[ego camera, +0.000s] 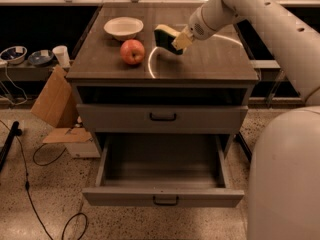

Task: Place sponge into middle drawer

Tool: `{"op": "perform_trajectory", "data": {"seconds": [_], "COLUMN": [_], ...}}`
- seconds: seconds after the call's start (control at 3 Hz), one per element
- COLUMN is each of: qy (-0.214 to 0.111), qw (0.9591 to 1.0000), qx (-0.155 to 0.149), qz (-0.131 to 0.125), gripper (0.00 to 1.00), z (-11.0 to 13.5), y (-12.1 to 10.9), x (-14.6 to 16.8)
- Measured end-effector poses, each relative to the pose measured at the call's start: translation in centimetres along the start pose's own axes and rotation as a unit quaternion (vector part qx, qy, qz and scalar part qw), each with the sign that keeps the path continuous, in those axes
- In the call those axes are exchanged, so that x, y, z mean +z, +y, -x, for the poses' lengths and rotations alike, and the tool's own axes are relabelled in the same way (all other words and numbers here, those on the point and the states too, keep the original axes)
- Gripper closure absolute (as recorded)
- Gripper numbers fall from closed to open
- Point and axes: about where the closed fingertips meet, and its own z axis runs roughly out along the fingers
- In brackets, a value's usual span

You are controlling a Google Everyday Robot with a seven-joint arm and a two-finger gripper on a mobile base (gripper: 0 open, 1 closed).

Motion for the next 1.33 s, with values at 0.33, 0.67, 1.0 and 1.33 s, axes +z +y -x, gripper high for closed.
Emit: {"op": "perform_trajectory", "data": {"seconds": [0.33,0.67,1.0,1.33], "qy": [-0.01,-0.006,0.013,0.044], "qw": [0.9999,0.9999,0.9999,0.9986], "qx": [-0.005,-0.008,-0.002,0.009], "qz": [-0.007,-0.005,0.011,0.029], "gripper": [1.0,1.0,1.0,1.0], "z": [-0.7,-2.4,-5.3,-8.8], "y": [-0.7,-0.6,0.6,2.0], "x": [-4.2,-8.8,-12.7,-15.3]}}
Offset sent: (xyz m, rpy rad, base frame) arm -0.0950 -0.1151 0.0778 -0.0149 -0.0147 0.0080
